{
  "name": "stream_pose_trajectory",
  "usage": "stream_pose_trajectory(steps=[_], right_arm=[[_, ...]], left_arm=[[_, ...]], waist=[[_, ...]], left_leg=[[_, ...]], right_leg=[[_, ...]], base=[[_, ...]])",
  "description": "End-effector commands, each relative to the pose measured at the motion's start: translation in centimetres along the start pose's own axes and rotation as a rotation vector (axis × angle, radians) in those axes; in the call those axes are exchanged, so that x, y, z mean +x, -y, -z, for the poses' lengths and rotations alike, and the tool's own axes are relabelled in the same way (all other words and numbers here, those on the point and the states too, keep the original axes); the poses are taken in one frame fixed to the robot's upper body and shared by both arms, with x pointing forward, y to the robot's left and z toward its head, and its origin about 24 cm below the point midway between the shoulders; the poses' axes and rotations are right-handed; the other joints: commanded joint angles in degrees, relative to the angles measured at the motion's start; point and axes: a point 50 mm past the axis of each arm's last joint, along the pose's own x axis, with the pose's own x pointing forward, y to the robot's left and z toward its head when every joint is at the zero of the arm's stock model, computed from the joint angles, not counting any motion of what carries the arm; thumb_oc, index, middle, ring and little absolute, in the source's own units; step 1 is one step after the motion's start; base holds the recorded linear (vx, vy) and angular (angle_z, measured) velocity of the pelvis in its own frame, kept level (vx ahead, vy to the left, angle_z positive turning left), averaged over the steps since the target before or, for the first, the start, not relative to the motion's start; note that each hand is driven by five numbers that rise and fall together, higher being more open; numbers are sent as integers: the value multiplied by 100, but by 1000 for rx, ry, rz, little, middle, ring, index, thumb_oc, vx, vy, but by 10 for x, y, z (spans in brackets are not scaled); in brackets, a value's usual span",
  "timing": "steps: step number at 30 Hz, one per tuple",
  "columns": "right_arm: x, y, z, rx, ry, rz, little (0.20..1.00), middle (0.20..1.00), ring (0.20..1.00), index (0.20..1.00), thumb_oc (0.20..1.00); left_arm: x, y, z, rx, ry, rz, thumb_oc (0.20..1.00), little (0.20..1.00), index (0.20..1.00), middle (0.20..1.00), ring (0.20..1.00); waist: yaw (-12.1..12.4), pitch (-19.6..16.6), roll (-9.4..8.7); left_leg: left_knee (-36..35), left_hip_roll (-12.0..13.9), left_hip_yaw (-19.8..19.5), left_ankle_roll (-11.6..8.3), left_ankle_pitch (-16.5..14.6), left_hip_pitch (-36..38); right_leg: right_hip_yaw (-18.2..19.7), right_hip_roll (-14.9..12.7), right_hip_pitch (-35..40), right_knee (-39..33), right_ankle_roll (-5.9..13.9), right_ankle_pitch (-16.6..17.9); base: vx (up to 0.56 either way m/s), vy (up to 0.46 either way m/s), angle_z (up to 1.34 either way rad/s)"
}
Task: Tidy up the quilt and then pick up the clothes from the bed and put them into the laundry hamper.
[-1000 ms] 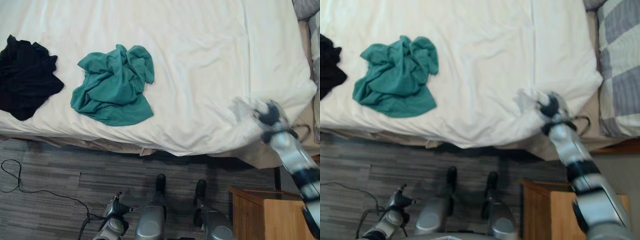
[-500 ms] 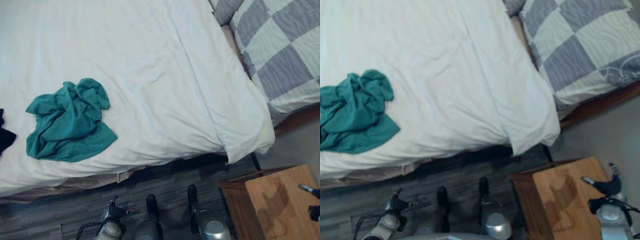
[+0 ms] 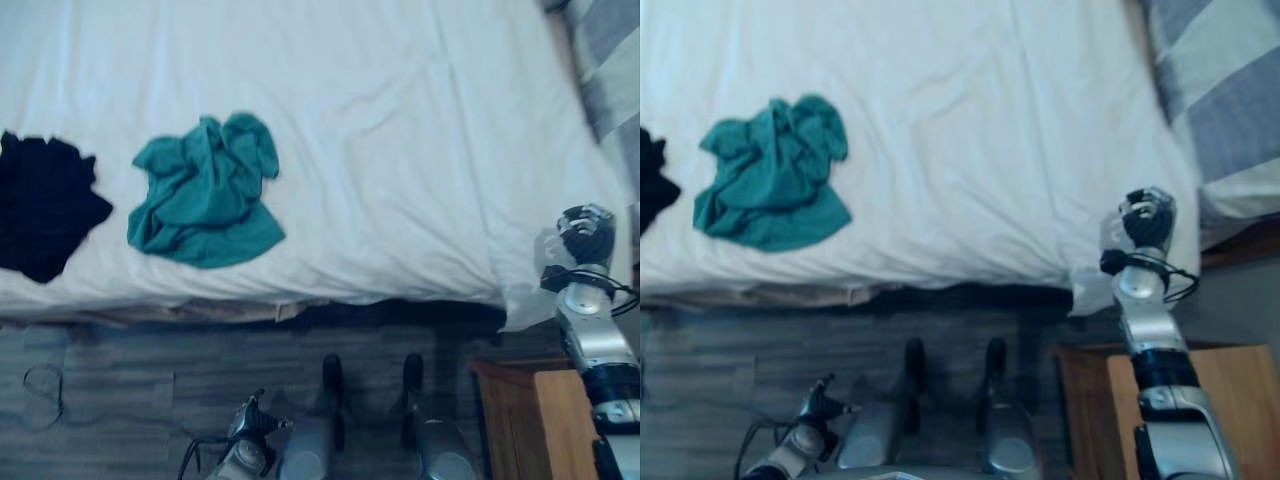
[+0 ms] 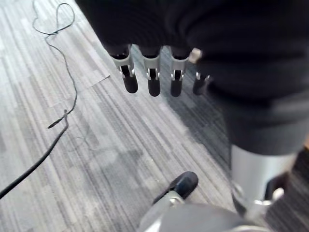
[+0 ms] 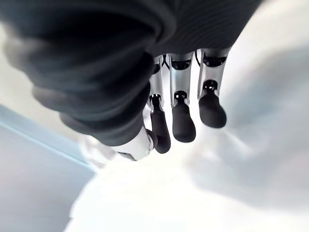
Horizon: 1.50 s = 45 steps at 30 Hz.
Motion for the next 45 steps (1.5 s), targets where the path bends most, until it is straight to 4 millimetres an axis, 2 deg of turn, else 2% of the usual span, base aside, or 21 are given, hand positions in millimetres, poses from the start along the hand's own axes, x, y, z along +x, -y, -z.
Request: stream_pose_trajectory(steps=[1, 2, 4, 5, 7, 9, 13, 15, 20, 23, 24, 28, 31, 32, 34, 35, 36, 40, 43, 44, 45], right_arm=[[-16, 14, 26, 78, -90, 27, 200, 200, 200, 200, 200], [-42, 14, 74, 4, -259, -16, 200, 200, 200, 200, 200], [-42, 14, 74, 5, -259, -16, 200, 200, 200, 200, 200], [-70, 13, 111, -67, -407, -72, 200, 200, 200, 200, 200], [-85, 12, 127, -100, -471, -107, 200, 200, 200, 200, 200], [-137, 13, 174, -228, -696, -225, 200, 200, 200, 200, 200], [-203, 16, 212, -348, -932, -400, 200, 200, 200, 200, 200], [-227, 20, 223, -429, -1006, -500, 1000, 1000, 1000, 1000, 1000], [-217, 27, 224, -556, -987, -539, 1000, 1000, 1000, 1000, 1000], [-194, 19, 215, -624, -897, -577, 1000, 1000, 1000, 1000, 1000], [-187, 16, 211, -596, -871, -562, 1000, 1000, 1000, 1000, 1000], [-192, 22, 214, -543, -905, -527, 1000, 1000, 1000, 1000, 1000], [-210, 23, 220, -519, -974, -546, 1000, 1000, 1000, 1000, 1000], [-210, 12, 217, -490, -959, -568, 1000, 1000, 1000, 1000, 1000], [-210, 5, 215, -466, -949, -567, 1000, 1000, 1000, 1000, 1000], [-211, -8, 210, -442, -906, -610, 1000, 1000, 1000, 1000, 1000], [-211, -8, 210, -442, -906, -610, 1000, 1000, 1000, 1000, 1000], [-204, -20, 200, -418, -816, -631, 1000, 1000, 1000, 1000, 1000], [-194, -25, 195, -440, -763, -647, 1000, 1000, 1000, 1000, 1000], [-189, -26, 192, -457, -741, -663, 1000, 1000, 1000, 1000, 1000], [-170, -34, 181, -498, -656, -665, 1000, 1000, 1000, 1000, 1000]], left_arm=[[4, -14, 2, -52, -35, -75, 1000, 1000, 1000, 1000, 1000], [5, -15, 2, -74, -47, -97, 1000, 1000, 1000, 1000, 1000], [5, -15, 2, -74, -47, -97, 1000, 1000, 1000, 1000, 1000], [4, -13, 5, -72, -62, -96, 1000, 1000, 1000, 1000, 1000], [4, -13, 7, -67, -70, -96, 1000, 1000, 1000, 1000, 1000], [2, -12, 15, -47, -90, -85, 1000, 1000, 1000, 1000, 1000], [-2, -12, 28, 13, -114, -58, 1000, 1000, 1000, 1000, 1000], [-3, -11, 31, 26, -111, -39, 1000, 1000, 1000, 1000, 1000], [2, -8, 9, 10, -33, -17, 1000, 1000, 1000, 1000, 1000], [2, -5, 8, 20, -26, -11, 1000, 1000, 1000, 1000, 1000], [2, -4, 9, 39, -33, -16, 1000, 1000, 1000, 1000, 1000], [1, -1, 15, 78, -58, -1, 1000, 1000, 1000, 1000, 1000], [-1, 2, 23, 229, -68, 55, 1000, 1000, 1000, 1000, 1000], [2, -9, 22, 283, -59, 28, 1000, 1000, 1000, 1000, 1000], [2, -14, 24, 321, -64, 22, 1000, 1000, 1000, 1000, 1000], [1, -20, 32, 370, -85, 25, 1000, 1000, 1000, 1000, 1000], [1, -20, 32, 370, -85, 25, 1000, 1000, 1000, 1000, 1000], [-1, -28, 43, 373, -134, 20, 1000, 1000, 1000, 1000, 1000], [-3, -18, 44, 341, -137, 31, 1000, 1000, 1000, 1000, 1000], [-3, -12, 40, 304, -119, 37, 1000, 1000, 1000, 1000, 1000], [2, -11, 21, 231, -72, 2, 1000, 1000, 1000, 1000, 1000]], waist=[[-186, 218, -317], [-240, 251, -325], [-248, 229, -328], [-288, 211, -363], [-303, 199, -382], [-349, 104, -462], [-349, -241, -511], [-305, -484, -504], [-380, -449, -439], [-310, -562, -419], [-313, -685, -452], [-444, -937, -355], [-508, -1088, -428], [-458, -993, -595], [-431, -970, -605], [-501, -893, -568], [-499, -904, -569], [-712, -778, -597], [-683, -642, -526], [-612, -555, -492], [-471, -303, -510]], left_leg=[[1319, 84, -9, -182, -1251, -185], [1526, 94, -34, -177, -1345, -261], [1509, 86, -39, -173, -1315, -288], [1448, 103, -18, -167, -1318, -224], [1357, 113, -7, -168, -1301, -162], [979, 132, 24, -152, -1185, 65], [35, 224, -4, -138, -784, 496], [-425, 180, -77, -135, -648, 723], [650, 215, 489, -291, -876, 358], [446, 794, 521, -483, -610, 429], [67, 1294, 181, -633, -336, 520], [-360, 1803, 219, -809, -47, 743], [-286, 1523, 184, -890, -372, 790], [-57, 1176, 382, -648, -744, 882], [-52, 1098, 498, -543, -781, 909], [-194, 1006, 673, -452, -774, 1088], [-202, 1006, 677, -451, -761, 1077], [-79, 502, 830, -284, -844, 1173], [989, -2, 874, -205, -1397, 1029], [1752, -100, 901, -345, -1403, 688], [2791, -187, 667, -931, -789, 177]], right_leg=[[142, -461, -124, 1104, 424, -1242], [109, -509, -175, 1350, 415, -1338], [104, -514, -198, 1333, 415, -1314], [94, -507, -147, 1264, 403, -1296], [77, -494, -108, 1193, 409, -1267], [-2, -423, 138, 796, 427, -1124], [-125, -319, 490, 123, 471, -883], [-147, -297, 688, -305, 538, -715], [-467, -664, 1017, -628, 592, -688], [-385, -900, 1037, -616, 690, -572], [-346, -1122, 1030, -598, 810, -546], [-453, -1436, 1085, -450, 1029, -608], [-481, -1960, 1169, -24, 1200, -335], [-707, -2447, 1008, 489, 1127, 512], [-927, -2575, 900, 715, 1029, 473], [-897, -2041, 713, 1163, 865, -33], [-892, -2039, 695, 1162, 859, -28], [-850, -231, 559, 774, 578, -919], [-816, -100, 837, 344, 88, -1259], [-770, -154, 1015, 206, 40, -1301], [-626, -229, 1061, 189, -95, -1257]], base=[[-47, -11, 19], [-24, 1, 11], [-8, 1, 16], [10, 5, 15], [5, 3, 3], [26, -16, -4], [67, -23, -3], [93, -6, -7], [-23, 92, 13], [52, 366, 45], [65, 401, 16], [91, 466, 23], [162, 607, 38], [107, 729, 46], [53, 492, 16], [56, 322, -36], [101, 471, -41], [100, 313, -12], [179, 279, 22], [45, 313, 22], [-25, 241, 13]])
